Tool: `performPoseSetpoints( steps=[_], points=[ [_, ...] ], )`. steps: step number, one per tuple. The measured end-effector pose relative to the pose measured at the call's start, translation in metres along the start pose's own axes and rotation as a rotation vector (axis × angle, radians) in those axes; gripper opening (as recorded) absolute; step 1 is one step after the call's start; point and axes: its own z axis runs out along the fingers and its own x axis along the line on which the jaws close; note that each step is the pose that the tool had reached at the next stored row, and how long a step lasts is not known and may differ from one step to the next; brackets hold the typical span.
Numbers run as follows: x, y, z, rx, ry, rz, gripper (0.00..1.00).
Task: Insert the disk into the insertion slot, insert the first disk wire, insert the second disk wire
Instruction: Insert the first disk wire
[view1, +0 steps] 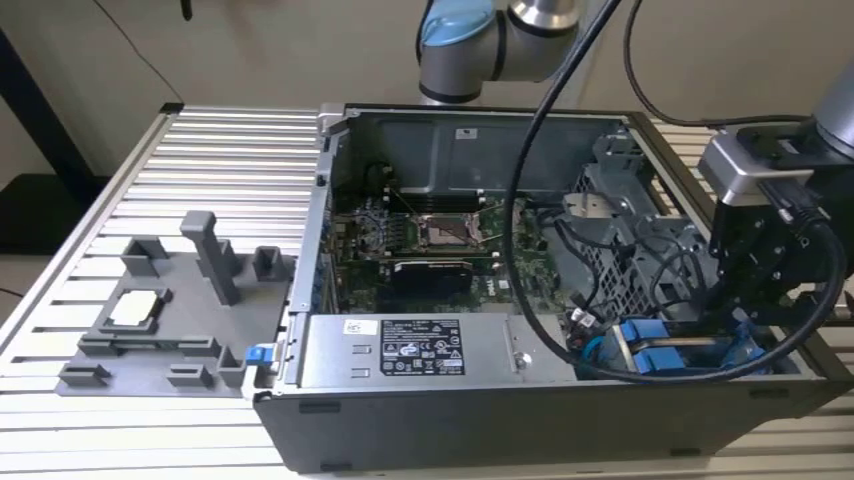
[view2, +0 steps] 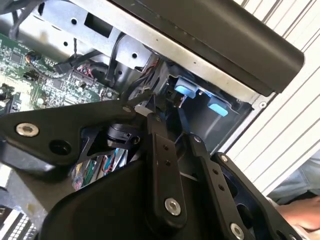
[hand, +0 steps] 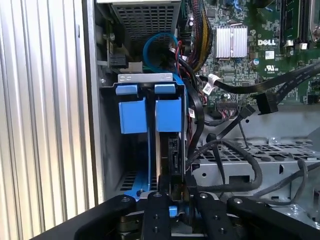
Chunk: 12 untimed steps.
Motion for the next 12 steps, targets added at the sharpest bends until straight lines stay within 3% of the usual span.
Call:
performPoseSetpoints(
  steps=[8,10,12],
  points=[
    [-0.0004,-0.0011,-0.0343,0.0000,-0.0010,0.000,0.26],
    [-0.0005,-0.0013,-0.0412,0.0000,-0.0021,0.000,0.26],
    [-0.0005,-0.0014,-0.0434,0.0001,-0.0056,0.000,0.26]
  ],
)
